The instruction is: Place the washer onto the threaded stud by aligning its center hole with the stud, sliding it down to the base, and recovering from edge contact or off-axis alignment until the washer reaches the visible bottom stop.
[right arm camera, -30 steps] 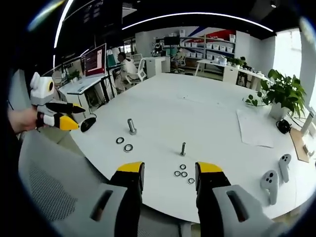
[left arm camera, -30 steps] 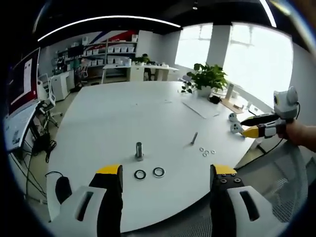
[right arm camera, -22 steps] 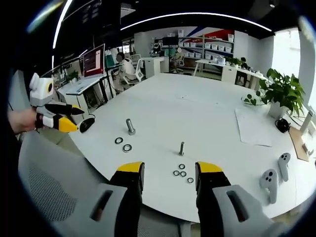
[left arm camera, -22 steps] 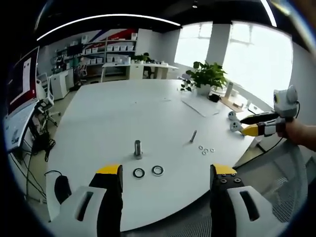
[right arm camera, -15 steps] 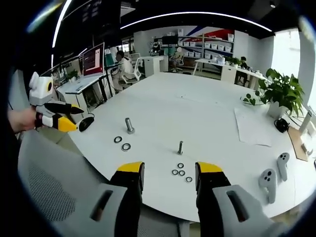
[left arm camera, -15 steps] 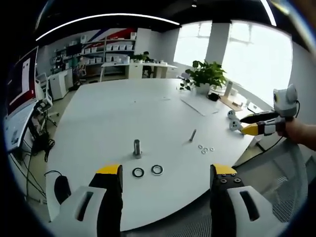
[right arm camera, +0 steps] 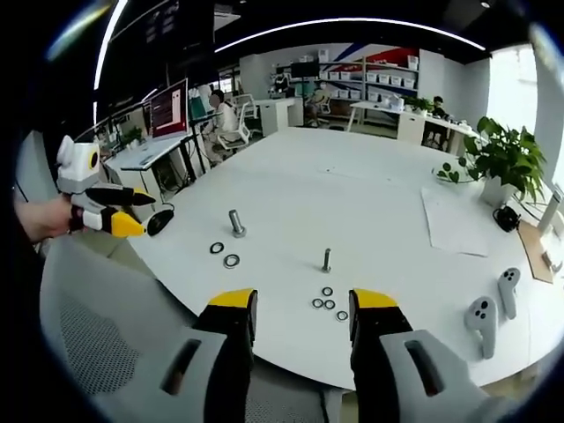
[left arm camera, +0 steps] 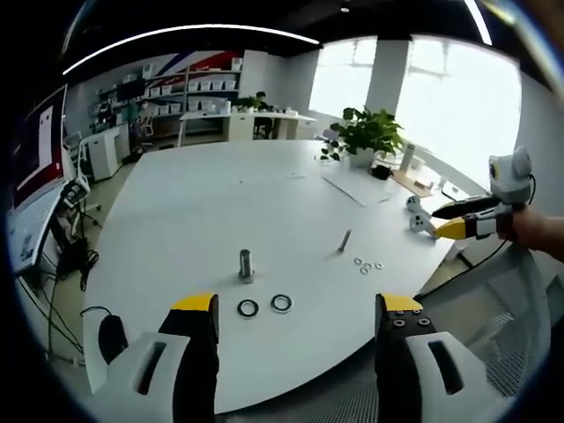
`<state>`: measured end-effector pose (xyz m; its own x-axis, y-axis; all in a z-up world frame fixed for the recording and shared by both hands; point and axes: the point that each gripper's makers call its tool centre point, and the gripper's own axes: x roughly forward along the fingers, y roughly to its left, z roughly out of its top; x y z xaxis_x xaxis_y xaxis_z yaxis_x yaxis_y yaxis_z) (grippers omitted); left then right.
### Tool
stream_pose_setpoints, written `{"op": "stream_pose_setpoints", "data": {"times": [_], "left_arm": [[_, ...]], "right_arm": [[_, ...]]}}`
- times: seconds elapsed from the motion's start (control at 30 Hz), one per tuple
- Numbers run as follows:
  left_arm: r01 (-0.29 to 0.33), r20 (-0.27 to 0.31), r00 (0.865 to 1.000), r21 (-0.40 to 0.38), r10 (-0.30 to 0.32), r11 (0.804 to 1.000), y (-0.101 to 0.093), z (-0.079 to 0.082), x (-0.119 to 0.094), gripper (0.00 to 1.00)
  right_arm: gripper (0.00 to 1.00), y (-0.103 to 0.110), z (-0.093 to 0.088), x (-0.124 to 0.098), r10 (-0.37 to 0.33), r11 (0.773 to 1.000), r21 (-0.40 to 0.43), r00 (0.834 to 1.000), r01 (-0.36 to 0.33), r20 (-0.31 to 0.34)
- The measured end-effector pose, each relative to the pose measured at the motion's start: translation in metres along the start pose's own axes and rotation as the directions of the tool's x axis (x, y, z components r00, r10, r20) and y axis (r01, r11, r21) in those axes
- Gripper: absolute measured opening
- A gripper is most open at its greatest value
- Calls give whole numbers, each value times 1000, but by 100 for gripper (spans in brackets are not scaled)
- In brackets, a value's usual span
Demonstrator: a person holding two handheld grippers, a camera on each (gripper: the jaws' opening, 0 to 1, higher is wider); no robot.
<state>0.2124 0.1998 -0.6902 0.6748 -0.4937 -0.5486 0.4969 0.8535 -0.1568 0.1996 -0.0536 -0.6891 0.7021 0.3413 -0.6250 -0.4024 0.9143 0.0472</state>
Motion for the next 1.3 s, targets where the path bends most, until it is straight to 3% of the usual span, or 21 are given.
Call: {"op": "stream_pose_setpoints", "data": {"times": [0.13,0.23,0.37,1.3], "left_arm": [[2,-1,1000,-11,-2,1000,1,-1,0,71],[5,-3,1000,0,-5,1000,-1,-1,1,71],[6,-9,1000,0,-6,1000,-1,-2,1,71],[0,-26,1000,4,0,1000,-2,-6,3,72]], "right_arm": [[44,-8,-9,-5,-7,1000,8,1000,7,-3],[44,-11,-21,-6,-8,998,68,1000,8,-11],[44,-10,-29,-5,-15,999,49,999,16,-29],[45,-7,-39,3,18,999,41,998,-16,-64]]}}
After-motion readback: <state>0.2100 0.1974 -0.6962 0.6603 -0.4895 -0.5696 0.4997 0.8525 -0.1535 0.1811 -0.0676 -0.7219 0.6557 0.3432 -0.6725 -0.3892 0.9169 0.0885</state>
